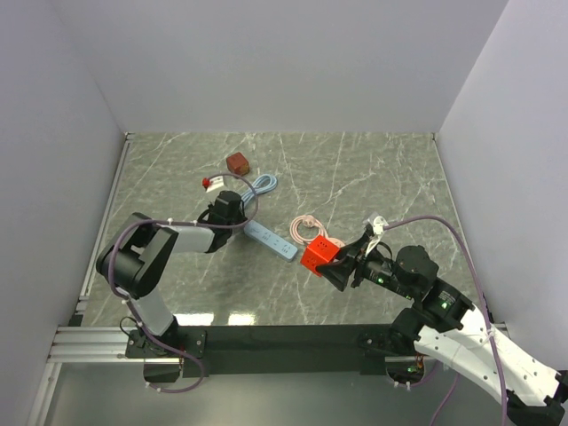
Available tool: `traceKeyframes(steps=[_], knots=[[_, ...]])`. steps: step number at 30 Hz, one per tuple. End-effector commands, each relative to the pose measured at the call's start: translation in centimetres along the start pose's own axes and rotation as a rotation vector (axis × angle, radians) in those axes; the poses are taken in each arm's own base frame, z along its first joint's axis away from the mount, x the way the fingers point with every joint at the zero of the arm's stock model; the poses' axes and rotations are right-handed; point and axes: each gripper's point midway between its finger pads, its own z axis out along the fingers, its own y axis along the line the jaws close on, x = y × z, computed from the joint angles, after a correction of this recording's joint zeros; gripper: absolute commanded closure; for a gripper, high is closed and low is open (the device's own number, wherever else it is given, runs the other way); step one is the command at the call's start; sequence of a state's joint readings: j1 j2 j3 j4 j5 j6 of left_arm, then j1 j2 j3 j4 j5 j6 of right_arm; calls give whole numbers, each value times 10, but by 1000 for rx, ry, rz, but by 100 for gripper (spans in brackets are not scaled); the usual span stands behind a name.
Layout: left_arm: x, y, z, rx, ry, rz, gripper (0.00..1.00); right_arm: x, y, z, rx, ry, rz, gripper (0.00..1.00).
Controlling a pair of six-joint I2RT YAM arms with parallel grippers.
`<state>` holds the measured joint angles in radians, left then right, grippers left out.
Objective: Insert the plug
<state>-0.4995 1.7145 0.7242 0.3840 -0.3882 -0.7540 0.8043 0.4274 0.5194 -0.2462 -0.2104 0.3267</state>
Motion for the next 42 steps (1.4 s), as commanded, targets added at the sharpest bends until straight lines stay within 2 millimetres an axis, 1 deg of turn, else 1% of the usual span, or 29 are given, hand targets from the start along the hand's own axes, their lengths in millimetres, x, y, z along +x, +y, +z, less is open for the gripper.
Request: traceKeyframes(steps=[1, 5, 7, 8, 9, 10, 11, 12, 15, 16, 17, 18, 19, 21, 22, 24, 25, 26, 27, 28, 30, 32, 33, 34, 36, 37, 38, 40, 42], knots=[[-17, -14, 5, 61, -36, 9, 99, -23, 5, -1, -15, -89, -23, 100], [-20, -10, 8, 72, -41, 27, 99, -24, 4, -1, -7, -92, -23, 100], [-28, -18, 2, 121, -66, 41, 100, -25, 3, -2, 0, -98, -21, 100], [-29, -24, -3, 172, -76, 71, 100, -25, 2, -2, 2, -100, -21, 100], [-41, -34, -12, 224, -111, 80, 100, -26, 2, -2, 5, -102, -21, 100], [-46, -40, -18, 264, -131, 92, 100, -26, 1, -2, 11, -104, -19, 100], [-42, -46, -28, 331, -121, 138, 100, -28, 1, -3, 15, -107, -19, 100], [-60, -61, -43, 406, -181, 143, 100, -28, 1, -3, 17, -108, -19, 100], [-68, -78, -64, 512, -190, 229, 100, -30, -1, -4, 31, -112, -17, 100], [-73, -85, -69, 541, -198, 252, 100, -30, -2, -5, 36, -114, -15, 100], [-75, -88, -72, 562, -203, 290, 100, -31, -2, -6, 40, -117, -12, 100], [-70, -99, -81, 646, -175, 318, 100, -32, -2, -6, 42, -119, -12, 100], [-70, -103, -85, 681, -168, 343, 100, -32, -3, -7, 46, -118, -10, 100], [-64, -108, -90, 736, -140, 367, 100, -34, -4, -8, 57, -124, -7, 100], [-57, -113, -94, 786, -112, 391, 100, -34, -4, -9, 59, -123, -3, 100], [-52, -113, -95, 825, -87, 399, 100, -34, -4, -10, 65, -124, 0, 100], [-45, -115, -101, 882, -58, 402, 100, -34, -4, -12, 66, -125, 3, 100], [-48, -118, -103, 909, -67, 395, 100, -35, -4, -13, 66, -128, 5, 100], [-42, -118, -101, 924, -43, 397, 100, -35, -5, -13, 71, -128, 7, 100], [-41, -121, -102, 947, -32, 406, 100, -35, -4, -14, 70, -130, 9, 100], [-33, -122, -98, 964, -3, 410, 100, -35, -4, -15, 71, -132, 12, 100], [-26, -126, -101, 1007, 20, 415, 100, -35, -5, -15, 75, -135, 11, 100], [-21, -126, -99, 1010, 34, 419, 100, -36, -5, -16, 75, -137, 11, 100], [-21, -128, -97, 1005, 36, 424, 100, -36, -5, -15, 74, -138, 9, 100], [-8, -127, -88, 950, 57, 461, 100, -33, -5, -12, 70, -125, 8, 100], [-7, -131, -86, 941, 50, 487, 100, -30, -8, -9, 82, -105, 7, 100], [-1, -135, -88, 941, 59, 501, 100, -29, -10, -7, 90, -92, 6, 100], [6, -133, -83, 916, 78, 518, 99, -22, -15, 0, 112, -48, 8, 100], [13, -129, -76, 880, 92, 538, 99, -19, -16, 5, 118, -23, 5, 100]])
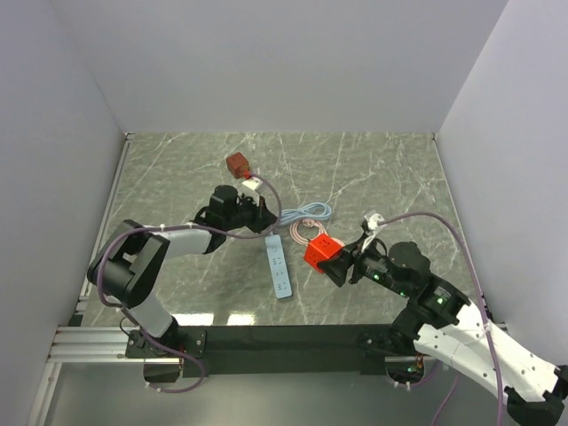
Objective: Insert the plug
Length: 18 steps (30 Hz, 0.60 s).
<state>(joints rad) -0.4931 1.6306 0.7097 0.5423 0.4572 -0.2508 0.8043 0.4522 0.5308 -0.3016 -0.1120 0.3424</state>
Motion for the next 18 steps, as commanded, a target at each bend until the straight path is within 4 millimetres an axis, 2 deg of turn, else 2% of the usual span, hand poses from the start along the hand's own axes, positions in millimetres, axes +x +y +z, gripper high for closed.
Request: traceKeyframes(steps=[1, 2, 6, 11, 14, 15, 17, 18], knots=[[-21, -2, 11, -11, -27, 95, 99, -25, 5, 4, 4, -45, -16, 100], [-11, 1, 15, -17, 5, 107, 99, -27, 6, 5, 3, -43, -18, 100], [6, 2, 26, -7, 61, 125, 99, -26, 5, 9, 15, -15, -20, 100], [15, -6, 32, 35, 77, 145, 99, -19, 3, 16, 33, 54, -22, 100], [16, -4, 34, 15, 78, 142, 81, -11, 2, 24, 35, 109, -23, 100], [14, -4, 34, 7, 67, 141, 62, -7, -1, 29, 47, 133, -25, 100], [11, -1, 32, -20, 52, 124, 43, -7, -2, 32, 57, 154, -27, 100], [5, -1, 32, -31, 33, 125, 1, -3, -3, 36, 63, 181, -32, 100]])
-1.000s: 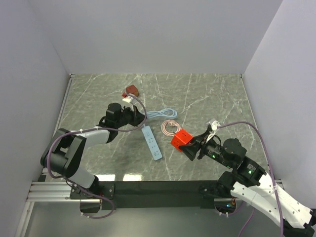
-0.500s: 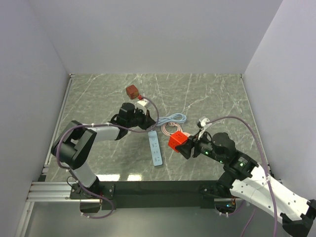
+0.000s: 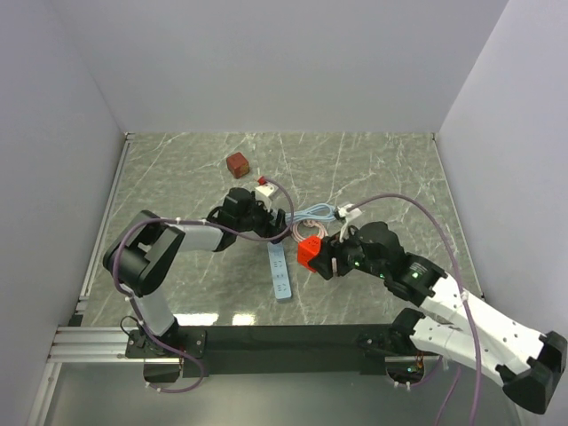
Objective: Insert the plug
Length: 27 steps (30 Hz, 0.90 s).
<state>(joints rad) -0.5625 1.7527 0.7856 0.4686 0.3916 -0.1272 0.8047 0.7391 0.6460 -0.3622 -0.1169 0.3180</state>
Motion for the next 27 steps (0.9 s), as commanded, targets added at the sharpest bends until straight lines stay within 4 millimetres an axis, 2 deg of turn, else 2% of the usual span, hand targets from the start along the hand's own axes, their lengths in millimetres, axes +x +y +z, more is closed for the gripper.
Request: traceKeyframes(steps=[1, 5, 8, 11, 12, 14, 15, 17, 18, 19, 21, 22, 24, 27], knots=[[-29, -1, -1, -23, -95, 5, 0, -27, 10, 1, -12, -36, -31, 100], [-49, -2, -16, -63, -174, -11, 1, -19, 15, 12, -10, 39, -59, 100], [-55, -4, -27, -92, -203, -44, 0, -12, 19, 21, -10, 100, -92, 100], [-53, -8, -40, -105, -240, -119, 1, -8, 23, 27, -1, 157, -136, 100], [-43, -9, -44, -110, -231, -143, 0, -1, 22, 29, 9, 200, -156, 100], [-46, -7, -56, -147, -268, -206, 0, -6, 26, 30, 14, 219, -182, 100], [-37, -6, -60, -159, -259, -223, 1, -1, 24, 34, 29, 253, -210, 100], [-41, -4, -70, -190, -286, -256, 1, 2, 33, 32, 7, 301, -264, 100], [-39, -4, -72, -186, -288, -264, 1, 11, 32, 34, -3, 350, -309, 100], [-41, -1, -75, -182, -301, -287, 1, 9, 42, 34, -31, 356, -346, 100], [-43, -11, -81, -102, -318, -314, 1, 18, 43, 35, -44, 410, -419, 100], [-44, -3, -86, -98, -331, -333, 1, 19, 47, 36, -54, 415, -435, 100], [-39, -2, -91, -65, -331, -352, 1, 24, 55, 35, -99, 428, -506, 100], [-34, 11, -98, -112, -338, -345, 1, 29, 54, 36, -81, 449, -551, 100]])
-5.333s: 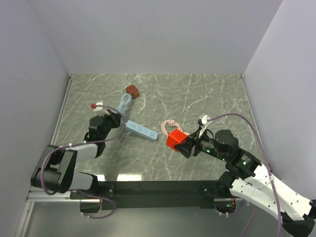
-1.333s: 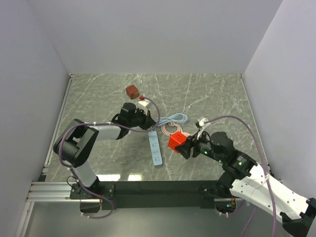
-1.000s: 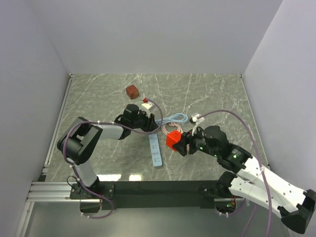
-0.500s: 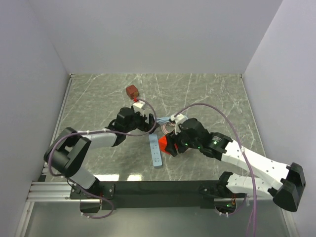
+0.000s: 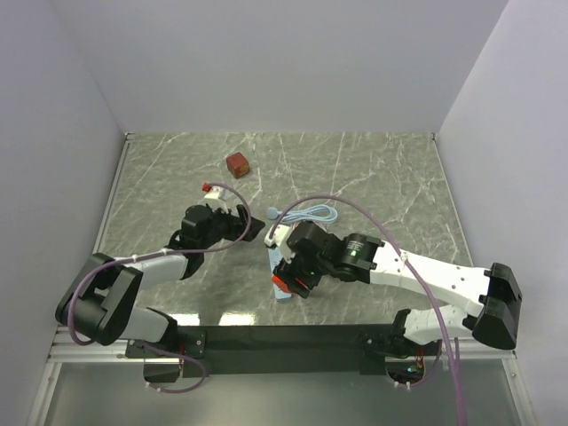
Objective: Insert the plug
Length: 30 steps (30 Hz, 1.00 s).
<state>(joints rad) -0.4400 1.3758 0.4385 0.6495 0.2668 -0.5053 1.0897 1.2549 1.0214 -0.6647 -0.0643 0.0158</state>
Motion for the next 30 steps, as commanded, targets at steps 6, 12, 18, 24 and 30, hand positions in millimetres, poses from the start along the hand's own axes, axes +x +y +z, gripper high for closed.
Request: traceKeyframes(steps=[6, 12, 18, 24, 30], knots=[[-20, -12, -18, 108, -77, -5, 1, -3, -5, 9, 104, 104, -178, 100], [-20, -10, -24, 130, -88, -19, 1, -11, -14, 12, 158, 194, -238, 100], [-24, -10, -27, 141, -101, -20, 0, -9, -14, 11, 133, 255, -293, 100], [-24, -12, -26, 152, -96, -19, 1, 2, -11, 9, 101, 245, -324, 100], [-24, -13, -26, 160, -95, -15, 1, 5, -10, 13, 92, 258, -363, 100]])
